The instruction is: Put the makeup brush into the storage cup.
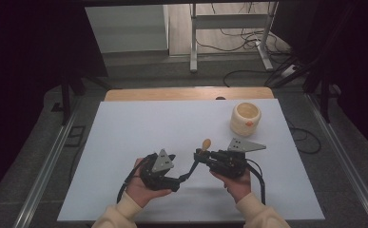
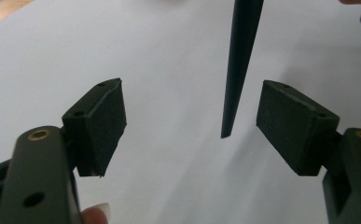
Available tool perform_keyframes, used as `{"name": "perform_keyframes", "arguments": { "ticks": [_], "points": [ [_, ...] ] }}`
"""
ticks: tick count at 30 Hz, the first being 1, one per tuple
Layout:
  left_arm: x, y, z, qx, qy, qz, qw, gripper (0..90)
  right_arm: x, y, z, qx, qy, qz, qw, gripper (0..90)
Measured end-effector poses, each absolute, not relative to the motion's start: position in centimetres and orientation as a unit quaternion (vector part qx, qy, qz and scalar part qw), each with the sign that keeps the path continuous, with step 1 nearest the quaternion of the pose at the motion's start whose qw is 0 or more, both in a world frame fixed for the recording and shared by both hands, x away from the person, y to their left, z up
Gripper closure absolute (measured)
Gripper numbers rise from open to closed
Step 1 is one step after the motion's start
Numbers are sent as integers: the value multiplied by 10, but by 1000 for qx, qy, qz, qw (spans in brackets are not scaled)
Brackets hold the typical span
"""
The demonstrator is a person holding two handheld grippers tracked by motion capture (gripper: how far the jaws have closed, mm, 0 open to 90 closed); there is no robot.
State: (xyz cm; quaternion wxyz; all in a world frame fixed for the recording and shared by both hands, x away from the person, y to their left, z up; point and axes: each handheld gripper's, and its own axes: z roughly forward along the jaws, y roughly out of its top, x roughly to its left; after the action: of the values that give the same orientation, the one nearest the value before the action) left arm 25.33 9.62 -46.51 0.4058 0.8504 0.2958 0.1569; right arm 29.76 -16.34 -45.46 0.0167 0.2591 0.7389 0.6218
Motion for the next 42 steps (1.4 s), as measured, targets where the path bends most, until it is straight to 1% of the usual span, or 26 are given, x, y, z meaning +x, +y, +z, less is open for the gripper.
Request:
{"name": "perform_keyframes", "arguments": {
  "ticks": [6,12,19,26,35,42],
  "points": [
    [247,117,-464,841,325,161,402,227,297,-166,-453,260,742,617,26,767],
    [239,143,-471,825,362,165,401,229,295,-169,-452,261,744,614,32,767],
    [236,156,-479,823,376,166,393,229,296,-171,-452,261,747,611,42,767],
    [237,169,-484,828,377,188,369,230,297,-174,-451,259,750,606,49,767],
    [235,189,-491,831,384,201,348,228,297,-177,-451,260,753,602,57,767],
    [233,207,-495,824,403,199,345,227,299,-180,-451,265,753,599,62,767]
  ]
}}
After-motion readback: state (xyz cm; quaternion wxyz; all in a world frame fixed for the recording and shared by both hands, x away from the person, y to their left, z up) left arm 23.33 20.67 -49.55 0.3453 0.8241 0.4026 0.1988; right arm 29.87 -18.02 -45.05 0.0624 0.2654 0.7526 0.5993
